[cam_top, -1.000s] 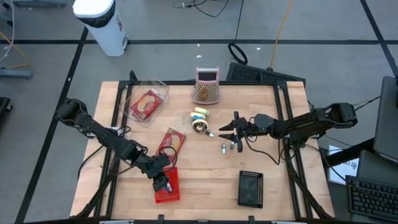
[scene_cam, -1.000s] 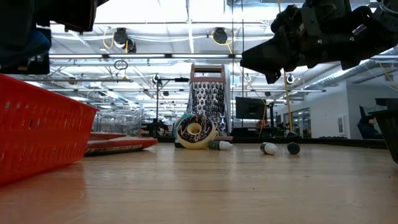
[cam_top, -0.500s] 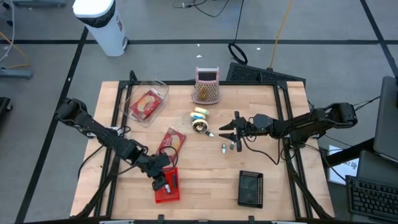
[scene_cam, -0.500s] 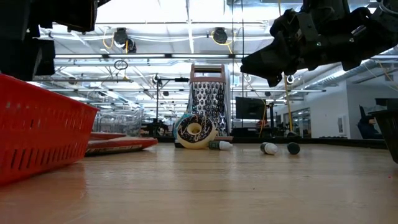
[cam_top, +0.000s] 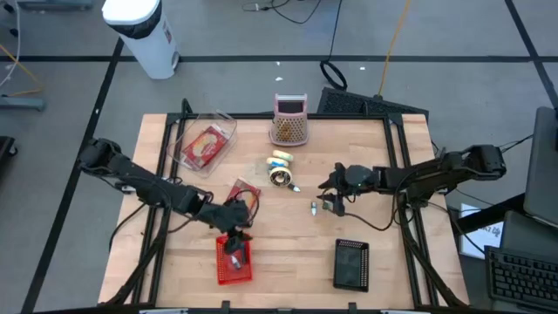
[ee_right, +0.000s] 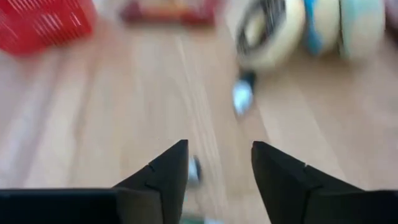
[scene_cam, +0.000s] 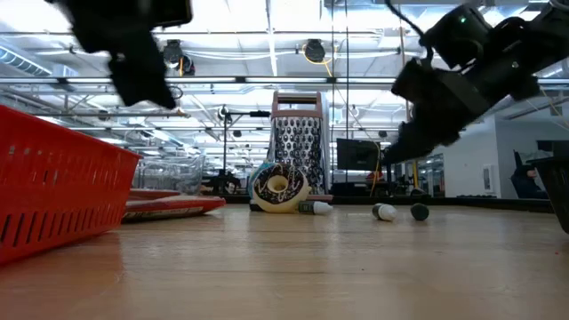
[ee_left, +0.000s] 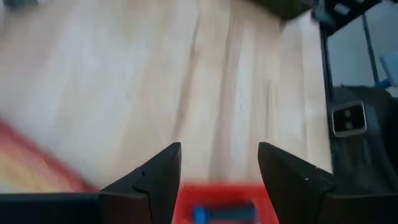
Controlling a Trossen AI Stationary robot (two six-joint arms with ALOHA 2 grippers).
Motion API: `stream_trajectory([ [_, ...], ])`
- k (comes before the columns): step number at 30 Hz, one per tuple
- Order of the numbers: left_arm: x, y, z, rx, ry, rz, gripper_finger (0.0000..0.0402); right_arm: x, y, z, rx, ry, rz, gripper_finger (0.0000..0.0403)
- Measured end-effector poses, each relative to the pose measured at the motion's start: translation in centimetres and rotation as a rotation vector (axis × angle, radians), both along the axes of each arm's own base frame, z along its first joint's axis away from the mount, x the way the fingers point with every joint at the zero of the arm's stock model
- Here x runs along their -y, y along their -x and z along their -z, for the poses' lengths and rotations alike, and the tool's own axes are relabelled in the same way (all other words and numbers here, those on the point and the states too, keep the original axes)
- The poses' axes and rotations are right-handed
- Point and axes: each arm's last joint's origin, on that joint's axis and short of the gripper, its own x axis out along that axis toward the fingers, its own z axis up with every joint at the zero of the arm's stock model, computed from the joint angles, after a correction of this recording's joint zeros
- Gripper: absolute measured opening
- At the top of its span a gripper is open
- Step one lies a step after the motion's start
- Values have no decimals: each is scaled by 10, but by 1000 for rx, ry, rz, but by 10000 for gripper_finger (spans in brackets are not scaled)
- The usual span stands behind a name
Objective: Pick & Place Food Item
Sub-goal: Put the green food coloring bottle into the red bin
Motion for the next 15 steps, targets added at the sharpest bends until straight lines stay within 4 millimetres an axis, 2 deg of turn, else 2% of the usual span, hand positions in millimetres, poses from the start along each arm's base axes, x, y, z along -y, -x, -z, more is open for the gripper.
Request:
stream_trajectory([
  [4, -19, -11, -5, 95, -73, 10, 216, 0, 9, 9, -131, 36, -8, 184],
  [9, -42, -19, -8, 131, -119, -34, 216, -4, 13, 17, -175, 22, -21, 187],
  [15, -62, -24, -8, 135, -120, -110, 216, -19, 12, 21, -190, 11, -18, 202],
])
